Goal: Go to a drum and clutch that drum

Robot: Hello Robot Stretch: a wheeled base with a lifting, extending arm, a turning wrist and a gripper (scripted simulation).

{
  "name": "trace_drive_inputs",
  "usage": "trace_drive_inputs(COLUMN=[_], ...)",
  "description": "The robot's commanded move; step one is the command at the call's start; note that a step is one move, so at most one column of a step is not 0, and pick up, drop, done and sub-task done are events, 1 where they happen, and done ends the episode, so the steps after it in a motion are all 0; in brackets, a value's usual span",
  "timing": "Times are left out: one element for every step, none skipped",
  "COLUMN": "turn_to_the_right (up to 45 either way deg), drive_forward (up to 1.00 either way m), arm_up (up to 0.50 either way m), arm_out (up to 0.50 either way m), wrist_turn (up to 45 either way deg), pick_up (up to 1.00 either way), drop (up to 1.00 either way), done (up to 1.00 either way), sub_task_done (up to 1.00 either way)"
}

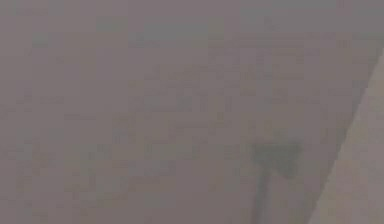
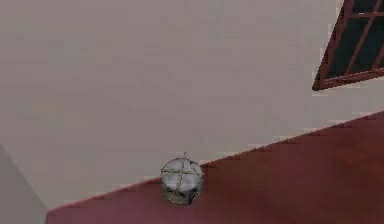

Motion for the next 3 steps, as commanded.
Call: trace_drive_inputs(turn_to_the_right=[45.0, 30.0, 0.0], drive_forward=[0.0, 0.0, 0.5], arm_up=[0.0, 0.0, 0.0], arm_out=[0.0, 0.0, 0.0], wrist_turn=[0.0, 0.0, 0.0], pick_up=[0.0, 0.0, 0.0], drop=[0.0, 0.0, 0.0], done=[0.0, 0.0, 0.0], sub_task_done=[0.0, 0.0, 0.0])
